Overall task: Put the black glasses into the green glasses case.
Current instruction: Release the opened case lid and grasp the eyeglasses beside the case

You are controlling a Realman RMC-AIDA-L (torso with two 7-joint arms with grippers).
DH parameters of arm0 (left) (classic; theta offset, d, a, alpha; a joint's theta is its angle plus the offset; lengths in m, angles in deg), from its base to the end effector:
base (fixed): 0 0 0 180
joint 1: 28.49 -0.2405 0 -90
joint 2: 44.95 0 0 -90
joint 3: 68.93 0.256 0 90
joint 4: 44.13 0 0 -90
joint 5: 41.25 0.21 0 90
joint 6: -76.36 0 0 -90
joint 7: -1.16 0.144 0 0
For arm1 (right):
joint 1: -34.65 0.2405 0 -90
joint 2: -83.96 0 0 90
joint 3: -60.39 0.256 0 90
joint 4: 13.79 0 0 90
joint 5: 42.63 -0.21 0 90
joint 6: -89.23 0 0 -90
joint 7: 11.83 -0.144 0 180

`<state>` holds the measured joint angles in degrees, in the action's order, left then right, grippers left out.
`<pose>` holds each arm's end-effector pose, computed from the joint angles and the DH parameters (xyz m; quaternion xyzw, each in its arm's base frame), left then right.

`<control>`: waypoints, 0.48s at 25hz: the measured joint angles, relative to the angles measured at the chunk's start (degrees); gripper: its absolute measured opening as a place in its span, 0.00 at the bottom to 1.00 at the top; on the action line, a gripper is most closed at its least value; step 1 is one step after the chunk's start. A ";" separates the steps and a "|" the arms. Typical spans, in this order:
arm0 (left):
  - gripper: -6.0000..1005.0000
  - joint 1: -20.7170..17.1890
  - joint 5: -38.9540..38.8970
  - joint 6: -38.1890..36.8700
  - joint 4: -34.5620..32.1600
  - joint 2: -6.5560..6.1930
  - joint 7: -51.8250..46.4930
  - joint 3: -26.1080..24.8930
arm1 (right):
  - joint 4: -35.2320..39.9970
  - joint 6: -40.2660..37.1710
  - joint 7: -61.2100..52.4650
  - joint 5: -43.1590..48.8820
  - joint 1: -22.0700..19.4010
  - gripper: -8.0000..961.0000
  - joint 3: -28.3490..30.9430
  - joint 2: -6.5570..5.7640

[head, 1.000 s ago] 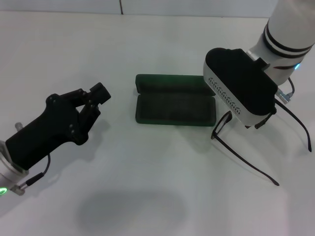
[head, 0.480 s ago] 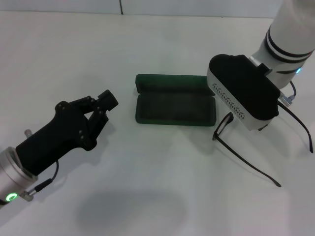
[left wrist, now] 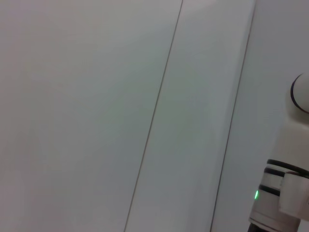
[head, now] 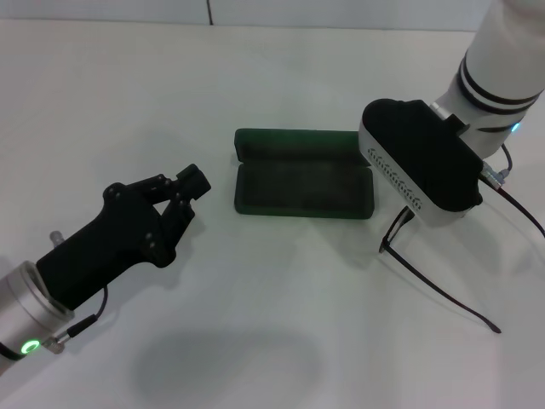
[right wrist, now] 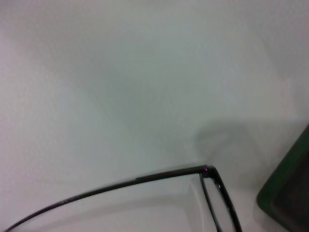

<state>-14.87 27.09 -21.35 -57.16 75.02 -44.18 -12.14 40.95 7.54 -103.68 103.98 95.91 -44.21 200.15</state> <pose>-0.2975 0.2280 -0.0256 -0.8125 -0.2075 -0.4702 0.2752 0.1030 0.3879 -0.0694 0.8613 0.3483 0.3682 0.0360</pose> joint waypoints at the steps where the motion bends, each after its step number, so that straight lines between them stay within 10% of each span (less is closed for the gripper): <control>1: 0.06 0.02 0.08 0.05 0.11 0.00 0.01 0.03 | 0.00 0.07 -0.08 -0.17 0.01 0.35 -0.07 0.00; 12: 0.05 1.55 0.20 0.84 2.99 -0.01 1.72 0.08 | -0.84 2.07 -0.35 -1.93 0.05 0.27 -2.18 0.00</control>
<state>-13.31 27.29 -20.52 -54.18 75.02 -42.46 -12.06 40.10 9.62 -104.04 102.05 95.96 -46.38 200.14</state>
